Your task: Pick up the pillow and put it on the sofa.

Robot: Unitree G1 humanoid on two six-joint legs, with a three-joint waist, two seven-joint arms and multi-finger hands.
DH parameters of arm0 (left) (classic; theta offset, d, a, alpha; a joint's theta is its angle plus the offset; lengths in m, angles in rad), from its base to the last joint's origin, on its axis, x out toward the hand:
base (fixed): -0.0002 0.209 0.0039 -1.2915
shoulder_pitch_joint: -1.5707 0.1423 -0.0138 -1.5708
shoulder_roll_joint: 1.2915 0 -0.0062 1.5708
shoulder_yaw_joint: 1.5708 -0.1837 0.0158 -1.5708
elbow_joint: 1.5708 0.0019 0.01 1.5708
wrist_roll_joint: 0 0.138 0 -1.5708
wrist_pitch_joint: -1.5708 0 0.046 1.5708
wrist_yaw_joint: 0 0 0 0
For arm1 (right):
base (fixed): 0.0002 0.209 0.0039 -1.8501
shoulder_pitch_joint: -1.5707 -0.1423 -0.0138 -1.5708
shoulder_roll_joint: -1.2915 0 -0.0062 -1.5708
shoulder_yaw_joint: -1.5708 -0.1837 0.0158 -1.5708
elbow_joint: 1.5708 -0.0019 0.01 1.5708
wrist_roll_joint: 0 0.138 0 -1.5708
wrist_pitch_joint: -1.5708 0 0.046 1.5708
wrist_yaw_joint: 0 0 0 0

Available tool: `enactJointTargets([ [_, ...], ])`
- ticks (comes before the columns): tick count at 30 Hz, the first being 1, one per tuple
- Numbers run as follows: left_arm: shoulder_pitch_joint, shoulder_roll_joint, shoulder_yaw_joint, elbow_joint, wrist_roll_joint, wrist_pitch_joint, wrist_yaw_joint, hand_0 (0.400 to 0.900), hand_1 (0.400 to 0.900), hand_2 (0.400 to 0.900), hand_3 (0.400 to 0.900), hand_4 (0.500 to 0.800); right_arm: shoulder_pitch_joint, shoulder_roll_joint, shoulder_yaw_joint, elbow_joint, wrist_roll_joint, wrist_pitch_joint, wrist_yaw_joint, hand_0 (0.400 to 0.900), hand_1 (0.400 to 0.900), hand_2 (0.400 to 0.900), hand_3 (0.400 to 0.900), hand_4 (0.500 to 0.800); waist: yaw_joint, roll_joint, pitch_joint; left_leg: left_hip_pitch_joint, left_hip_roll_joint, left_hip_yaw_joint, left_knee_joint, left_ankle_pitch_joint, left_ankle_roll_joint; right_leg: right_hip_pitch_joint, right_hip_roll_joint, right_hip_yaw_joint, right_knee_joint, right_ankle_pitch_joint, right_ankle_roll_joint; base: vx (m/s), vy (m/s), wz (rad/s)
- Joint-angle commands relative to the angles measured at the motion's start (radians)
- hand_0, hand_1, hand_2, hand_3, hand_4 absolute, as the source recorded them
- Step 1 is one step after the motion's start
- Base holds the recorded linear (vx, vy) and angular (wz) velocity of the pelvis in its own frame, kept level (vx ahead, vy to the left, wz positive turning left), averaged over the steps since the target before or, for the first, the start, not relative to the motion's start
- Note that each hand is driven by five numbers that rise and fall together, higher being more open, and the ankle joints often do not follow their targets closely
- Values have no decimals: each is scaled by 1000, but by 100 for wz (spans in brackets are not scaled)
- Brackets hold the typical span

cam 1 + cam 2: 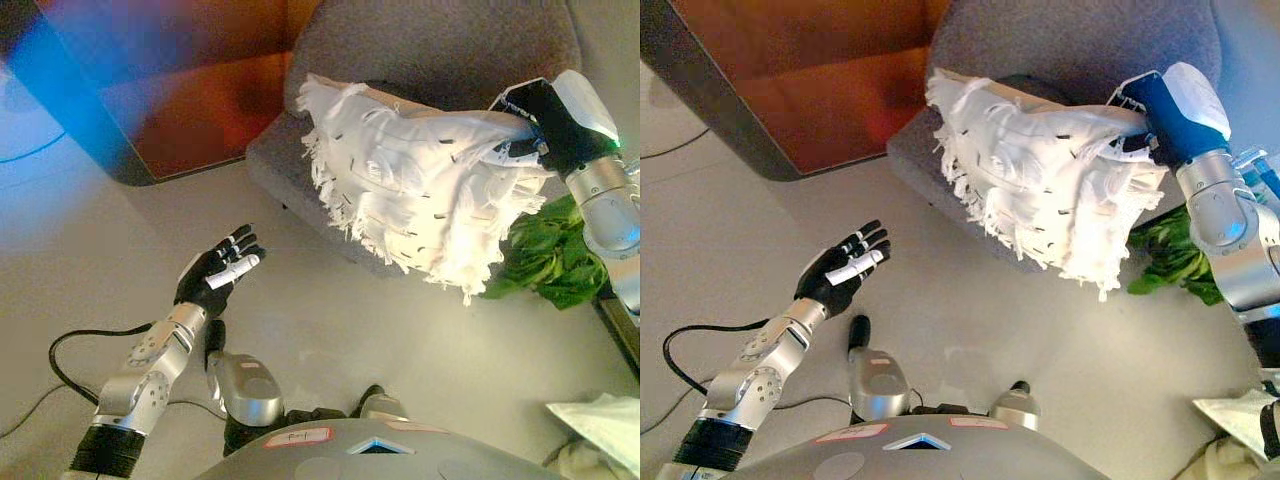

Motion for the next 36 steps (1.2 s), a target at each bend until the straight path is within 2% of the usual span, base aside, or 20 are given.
enactJointTargets([
  [1,-24,28,-3,-141,-25,-48,-58,900,900,900,900,800,-355,-107,-24,118,17,-43,-99,400,400,400,400,500,70,-15,-90,139,1,86,-55,-55,86,-58,-32,-4,-17,108,29,136,-27,16],
  [7,2,61,27,-149,-23,-7,-79,900,900,900,900,800,-539,-113,145,387,-14,-25,-103,400,400,400,400,500,127,-16,-83,129,0,46,-53,-50,81,-36,-31,-32,-18,97,29,154,-59,18],
  [8,1,71,29,-148,-23,1,-87,900,900,900,900,800,-582,-115,183,440,-22,-14,-94,400,400,400,400,500,139,-16,-81,125,1,39,-53,-48,79,-33,-30,-37,-20,93,29,107,-78,18],
  [10,-4,87,34,-146,-22,15,-103,900,900,900,900,800,-661,-116,261,534,-38,52,-85,400,400,400,400,500,160,-15,-76,115,6,26,-54,-43,74,-28,-27,-50,-25,91,29,90,-94,16],
  [11,-7,94,36,-146,-23,22,-109,900,900,900,900,800,-705,-112,303,586,-49,82,-60,900,900,900,900,800,168,-15,-73,111,8,21,-54,-40,72,-24,-25,-56,-29,92,29,75,-101,10],
  [13,-15,102,38,-156,-21,38,-119,900,900,900,900,800,-788,-104,380,677,-60,151,-58,900,900,900,900,800,186,-15,-69,100,13,14,-53,-34,67,-18,-22,-64,-34,90,29,84,-95,6],
  [15,-22,105,36,-166,-21,52,-117,900,900,900,900,800,-838,-82,408,733,-58,175,-88,900,900,900,900,800,195,-9,-71,106,23,3,-59,-43,57,-8,-12,-59,-40,77,29,110,-66,4],
  [19,-27,115,19,-168,-32,52,-113,900,900,900,900,800,-900,-45,419,816,-144,184,-173,900,900,900,900,800,213,4,-66,95,30,-10,-57,-40,56,-5,-16,-68,-39,80,29,39,-16,5],
  [25,-24,123,4,-180,-46,52,-100,900,900,900,900,800,-891,-49,392,818,-121,219,-270,900,900,900,900,800,214,9,-69,87,32,-6,-44,-30,66,-8,-27,-79,-35,96,29,5,3,-2],
  [29,-19,122,-10,-183,-46,34,-87,900,900,900,900,800,-868,-54,351,759,-12,174,-324,900,900,900,900,800,197,14,-80,101,33,6,-45,-33,70,0,-27,-71,-35,93,29,11,34,-12],
  [36,-31,98,-44,-147,-36,-41,-81,900,900,900,900,800,-670,-27,153,487,149,62,-315,900,900,900,900,800,123,36,-99,133,25,41,-29,-55,84,-12,-41,-23,-24,93,29,-41,78,-25],
])
